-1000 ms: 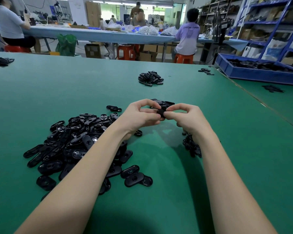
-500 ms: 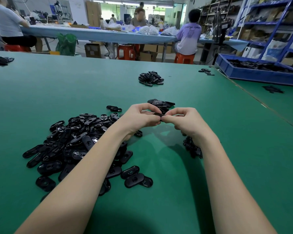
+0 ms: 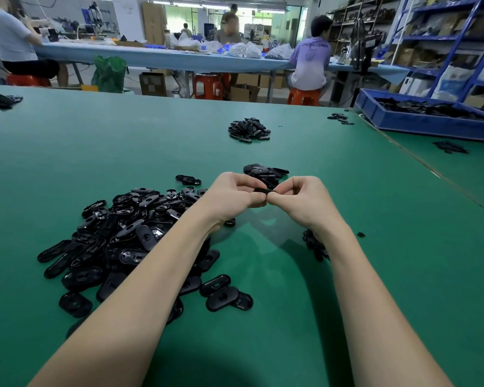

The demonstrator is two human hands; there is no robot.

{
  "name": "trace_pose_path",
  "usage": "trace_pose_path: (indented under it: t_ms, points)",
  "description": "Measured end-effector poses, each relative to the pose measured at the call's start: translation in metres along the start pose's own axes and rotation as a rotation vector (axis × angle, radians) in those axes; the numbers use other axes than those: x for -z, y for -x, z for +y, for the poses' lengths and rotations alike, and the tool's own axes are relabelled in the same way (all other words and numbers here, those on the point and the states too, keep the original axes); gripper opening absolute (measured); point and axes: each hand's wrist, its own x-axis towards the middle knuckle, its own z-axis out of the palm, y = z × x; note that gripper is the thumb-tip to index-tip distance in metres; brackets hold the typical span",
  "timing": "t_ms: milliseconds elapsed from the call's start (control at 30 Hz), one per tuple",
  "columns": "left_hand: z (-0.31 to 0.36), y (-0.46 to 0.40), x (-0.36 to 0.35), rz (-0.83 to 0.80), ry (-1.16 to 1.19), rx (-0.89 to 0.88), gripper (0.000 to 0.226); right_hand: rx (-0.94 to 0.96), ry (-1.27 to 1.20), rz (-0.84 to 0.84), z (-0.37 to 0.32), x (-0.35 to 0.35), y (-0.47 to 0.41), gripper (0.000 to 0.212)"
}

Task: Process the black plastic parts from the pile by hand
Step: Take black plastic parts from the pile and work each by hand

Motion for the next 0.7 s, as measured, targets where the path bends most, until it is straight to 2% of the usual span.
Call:
trace_pose_path:
  t_ms: [133, 267, 367, 467, 600, 700]
  points:
    - [0.0, 0.001, 0.0, 0.015, -0.045, -0.018, 0.015, 0.018, -0.026, 0.039, 0.001, -0.005, 0.002, 0.019]
    - [0.0, 0.001, 0.007, 0.014, -0.052, -0.157, 0.018, 0.034, -0.125, 0.028, 0.003, 0.0, 0.0, 0.011]
    - [-0.002, 0.0, 0.012, 0.066, -0.369, -0.299, 0.021, -0.018, -0.189, -0.006, 0.005, 0.004, -0.001, 0.009]
    - [-0.011, -0.007, 0.014, 0.105, -0.602, -0.385, 0.018, -0.061, -0.115, -0.046, 0.007, 0.005, -0.002, 0.009]
    - [-0.021, -0.025, 0.016, 0.219, -0.701, -0.355, 0.016, -0.056, 0.147, -0.025, 0.01, 0.008, -0.004, 0.008]
    - [-0.013, -0.05, 0.012, 0.27, -0.704, -0.295, 0.015, -0.058, 0.119, -0.047, 0.012, 0.01, -0.004, 0.006]
